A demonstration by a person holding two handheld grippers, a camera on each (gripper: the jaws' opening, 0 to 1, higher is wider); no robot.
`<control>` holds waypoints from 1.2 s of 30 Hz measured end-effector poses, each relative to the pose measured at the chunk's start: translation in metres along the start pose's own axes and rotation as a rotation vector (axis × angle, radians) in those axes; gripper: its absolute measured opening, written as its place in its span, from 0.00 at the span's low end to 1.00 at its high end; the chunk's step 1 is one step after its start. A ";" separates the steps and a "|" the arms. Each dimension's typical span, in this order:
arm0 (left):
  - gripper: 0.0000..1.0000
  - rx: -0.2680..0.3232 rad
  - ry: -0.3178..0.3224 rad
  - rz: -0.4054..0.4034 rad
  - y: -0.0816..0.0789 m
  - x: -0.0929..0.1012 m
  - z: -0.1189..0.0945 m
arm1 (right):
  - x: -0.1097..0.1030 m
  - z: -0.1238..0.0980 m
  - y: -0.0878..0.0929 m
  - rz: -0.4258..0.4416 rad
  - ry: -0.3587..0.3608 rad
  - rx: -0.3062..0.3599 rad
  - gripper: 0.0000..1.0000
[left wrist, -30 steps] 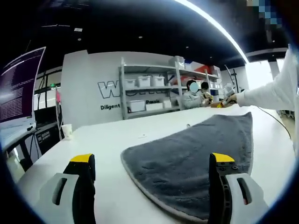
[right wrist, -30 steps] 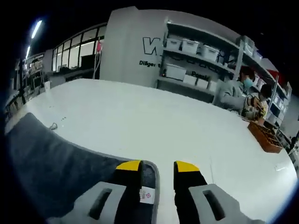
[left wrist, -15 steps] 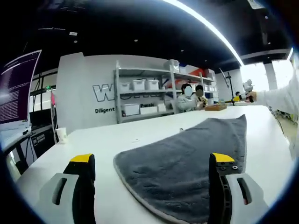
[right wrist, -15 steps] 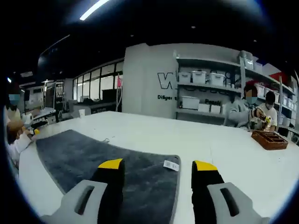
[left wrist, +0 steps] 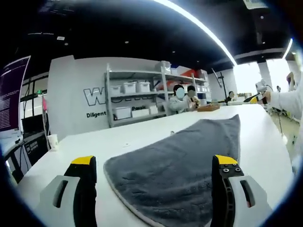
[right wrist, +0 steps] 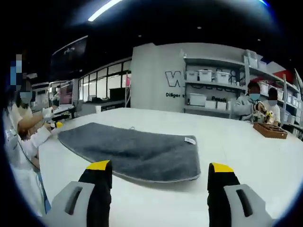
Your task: Open the folded towel by lifting each exposed corner and separating the folded layers until the towel lies flat within the target outline without major curled edges
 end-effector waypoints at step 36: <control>1.00 0.043 -0.017 -0.014 -0.009 -0.004 -0.005 | 0.060 0.067 0.084 0.343 0.357 -0.216 0.00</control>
Point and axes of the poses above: the point that each gripper's makers call its tool centre point, and the gripper's own axes: z roughly forward along the fingers, x roughly to its right, y roughly out of its underside, the point moved 1 cm from there along -z, roughly backward along the fingers, and after that the axes turned 10 degrees about -z, right-handed, at the moved point
